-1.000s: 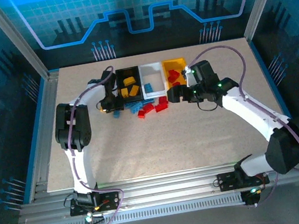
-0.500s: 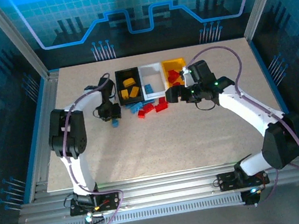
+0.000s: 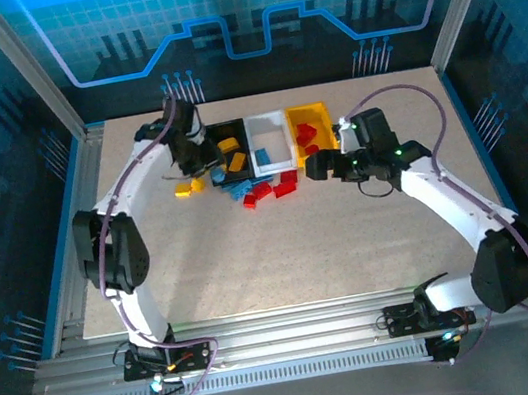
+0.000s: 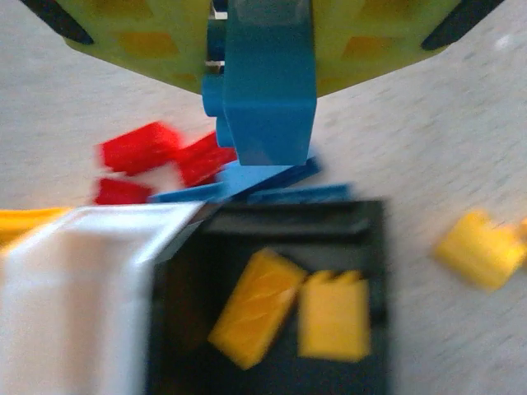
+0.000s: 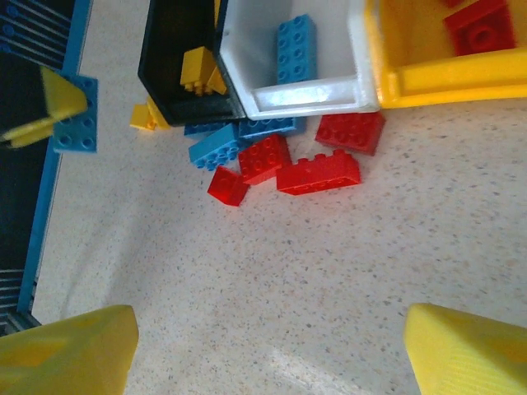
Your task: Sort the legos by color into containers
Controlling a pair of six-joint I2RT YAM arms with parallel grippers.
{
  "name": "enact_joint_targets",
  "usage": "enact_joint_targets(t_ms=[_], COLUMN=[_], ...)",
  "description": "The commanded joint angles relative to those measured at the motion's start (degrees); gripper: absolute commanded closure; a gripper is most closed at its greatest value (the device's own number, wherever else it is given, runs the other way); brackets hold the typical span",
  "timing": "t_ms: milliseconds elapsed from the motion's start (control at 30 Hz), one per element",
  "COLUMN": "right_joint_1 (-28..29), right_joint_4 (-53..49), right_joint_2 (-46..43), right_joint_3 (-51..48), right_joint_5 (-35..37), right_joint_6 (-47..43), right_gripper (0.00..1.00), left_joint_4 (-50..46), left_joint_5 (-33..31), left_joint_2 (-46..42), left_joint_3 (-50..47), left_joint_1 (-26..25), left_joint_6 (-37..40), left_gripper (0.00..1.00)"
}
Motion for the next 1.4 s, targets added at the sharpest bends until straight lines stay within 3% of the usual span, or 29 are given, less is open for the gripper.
enact_joint_targets(t_ms=[0, 500, 767, 867, 1000, 1167, 1367], right_joint_1=[-2.83, -8.21, -7.65, -4.62, 1.94, 8.72, 11.39], right_joint_4=[-1.32, -7.2, -6.75, -7.8, -11.89, -10.71, -9.3], right_joint_2=[-4.24, -14.08, -13.01, -9.02, 0.88, 12.45, 24.85], right_joint_3=[-1.94, -7.01, -8.13, -7.38, -2.35, 4.53, 13.18], right_joint_5=[-2.03, -2.58, -2.76, -1.9, 0.9, 4.88, 7.34], right_joint_6=[-1.22, -2.34, -0.07, -0.57, -2.88, -2.44, -2.34], right_gripper=[0.14, 0.14, 0.16, 0.16, 0.12, 0.09, 0.07], left_joint_4=[1.21, 4.76, 3.3, 1.66, -0.07, 3.51, 6.93], left_joint_5=[6.74, 10.79, 10.7, 10.23, 8.65, 6.76, 5.44], left_joint_2=[8.1, 30.3, 32.23, 30.26, 23.9, 9.18, -7.05], left_joint_3=[8.81, 35.29, 38.75, 38.44, 31.99, 10.95, -11.76], left_joint_1=[-2.42, -5.79, -5.45, -5.36, -4.54, -2.2, 3.1], left_joint_6=[-5.57, -13.39, -13.53, -12.01, -9.57, -8.01, -7.64], left_gripper=[0.7, 0.66, 0.54, 0.49, 0.43, 0.36, 0.29])
